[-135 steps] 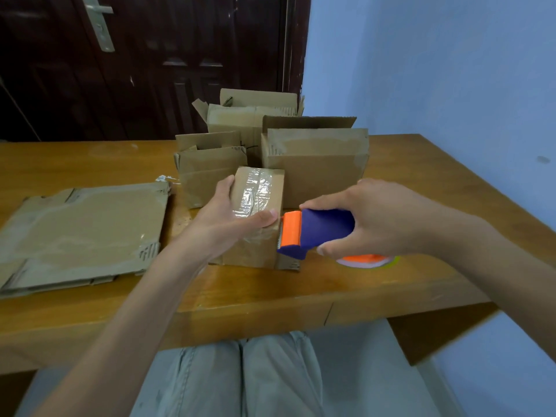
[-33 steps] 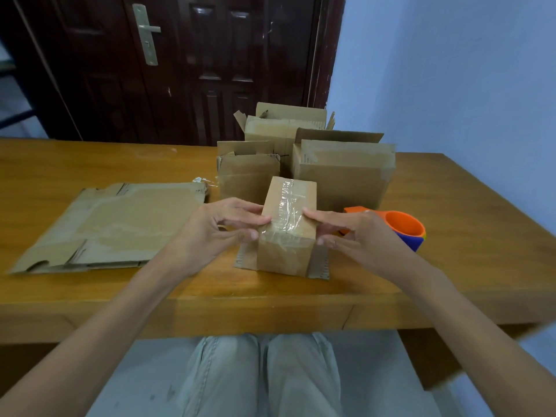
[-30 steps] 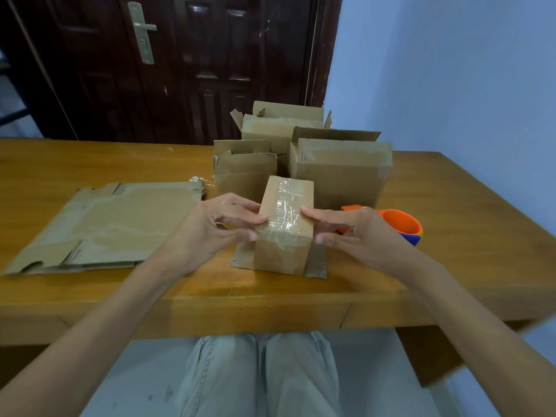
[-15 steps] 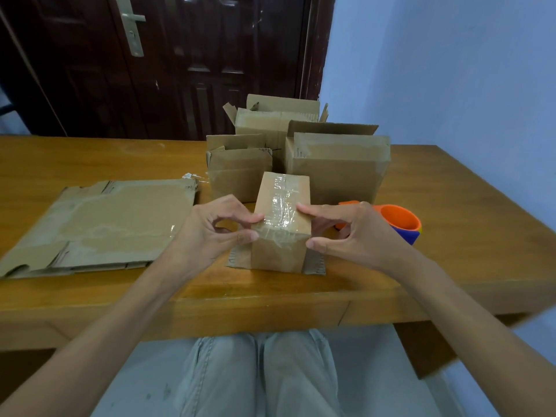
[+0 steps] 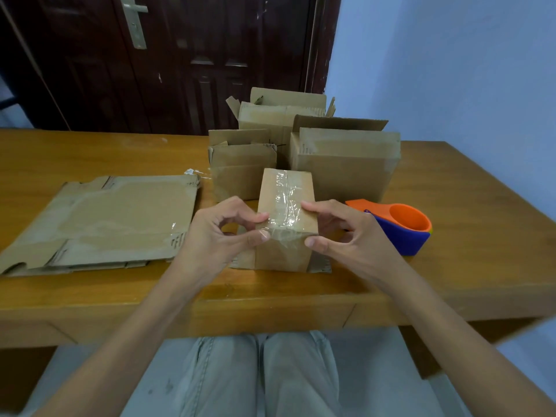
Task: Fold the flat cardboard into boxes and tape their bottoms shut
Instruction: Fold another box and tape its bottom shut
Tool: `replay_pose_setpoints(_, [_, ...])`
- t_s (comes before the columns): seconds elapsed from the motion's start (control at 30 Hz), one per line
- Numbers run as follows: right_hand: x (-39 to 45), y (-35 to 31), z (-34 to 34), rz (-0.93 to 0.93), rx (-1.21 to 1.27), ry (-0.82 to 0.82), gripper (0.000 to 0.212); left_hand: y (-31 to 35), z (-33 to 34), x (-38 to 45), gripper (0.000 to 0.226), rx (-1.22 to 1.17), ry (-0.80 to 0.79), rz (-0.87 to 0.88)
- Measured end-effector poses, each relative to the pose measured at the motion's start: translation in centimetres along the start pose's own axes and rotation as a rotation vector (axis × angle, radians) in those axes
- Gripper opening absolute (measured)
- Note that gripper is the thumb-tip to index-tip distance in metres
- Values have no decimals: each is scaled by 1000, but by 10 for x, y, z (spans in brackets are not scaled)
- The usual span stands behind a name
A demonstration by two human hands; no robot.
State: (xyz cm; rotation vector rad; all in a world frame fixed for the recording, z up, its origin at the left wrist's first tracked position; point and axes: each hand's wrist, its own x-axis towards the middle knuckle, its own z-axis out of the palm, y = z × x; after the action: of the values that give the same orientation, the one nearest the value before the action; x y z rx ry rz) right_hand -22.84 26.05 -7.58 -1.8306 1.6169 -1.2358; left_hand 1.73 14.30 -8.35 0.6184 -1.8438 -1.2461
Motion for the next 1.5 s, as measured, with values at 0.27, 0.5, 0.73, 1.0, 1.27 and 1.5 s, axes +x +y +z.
replay_pose_setpoints(0.27, [9,8,-1,0,-74,-61,52,0,14,-5,18,46,62,4])
replay_pose_setpoints(0.5, [8,0,-12,29,-96,-157,65,6,6,-7,36,84,-25,-55])
replay_pose_setpoints(0.73, [14,-10,-18,53,-168,-142,44,22,1,-1,19,126,-42,-36])
replay_pose_setpoints(1.0, [20,-11,-2,-54,-361,26,49,19,8,7,14,168,18,-13])
replay_pose_setpoints(1.27, [24,-4,0,-273,-618,54,59,7,17,5,23,212,48,64])
replay_pose_setpoints(1.5, [22,-4,2,-290,-699,32,63,-4,24,8,32,107,77,73])
